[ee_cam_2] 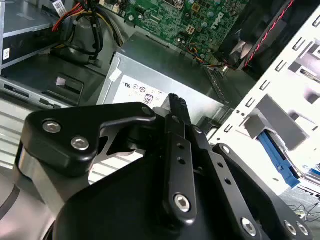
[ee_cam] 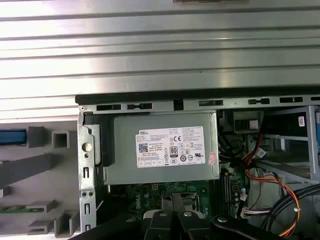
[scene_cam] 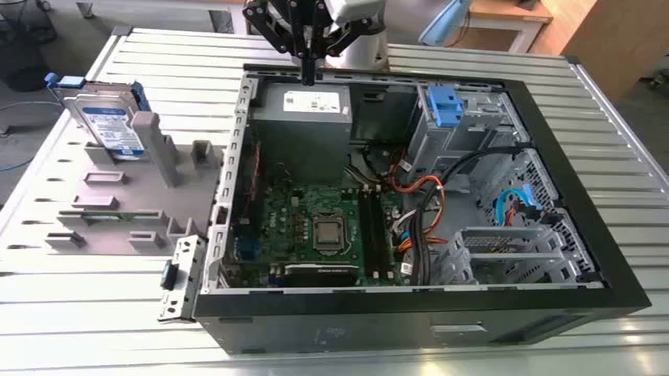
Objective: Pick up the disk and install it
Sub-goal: 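Reach for the disk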
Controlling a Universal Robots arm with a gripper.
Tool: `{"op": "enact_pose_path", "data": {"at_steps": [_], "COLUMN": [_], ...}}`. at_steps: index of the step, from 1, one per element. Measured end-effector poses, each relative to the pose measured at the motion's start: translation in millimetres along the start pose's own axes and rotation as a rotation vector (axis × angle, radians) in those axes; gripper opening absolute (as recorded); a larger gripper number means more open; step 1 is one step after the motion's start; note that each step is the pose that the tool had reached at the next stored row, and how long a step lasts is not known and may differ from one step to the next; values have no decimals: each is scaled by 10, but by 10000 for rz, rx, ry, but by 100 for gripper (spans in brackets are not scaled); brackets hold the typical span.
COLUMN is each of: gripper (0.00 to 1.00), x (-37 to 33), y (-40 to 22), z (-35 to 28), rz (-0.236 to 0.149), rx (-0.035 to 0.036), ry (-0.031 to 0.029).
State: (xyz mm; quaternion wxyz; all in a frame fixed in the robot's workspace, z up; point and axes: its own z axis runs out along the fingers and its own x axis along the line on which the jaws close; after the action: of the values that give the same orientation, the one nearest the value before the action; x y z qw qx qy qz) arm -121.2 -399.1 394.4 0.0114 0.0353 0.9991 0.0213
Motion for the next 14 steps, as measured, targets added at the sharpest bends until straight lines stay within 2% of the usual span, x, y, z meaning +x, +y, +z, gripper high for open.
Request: {"op": "enact_pose_path", "data": {"at_steps": [7,14], "gripper": [11,11], "x": [8,55], "y": [0,-3], "z": [2,7], "rz": [2,0], "rx": [1,-1], "ry": [0,-1]}}
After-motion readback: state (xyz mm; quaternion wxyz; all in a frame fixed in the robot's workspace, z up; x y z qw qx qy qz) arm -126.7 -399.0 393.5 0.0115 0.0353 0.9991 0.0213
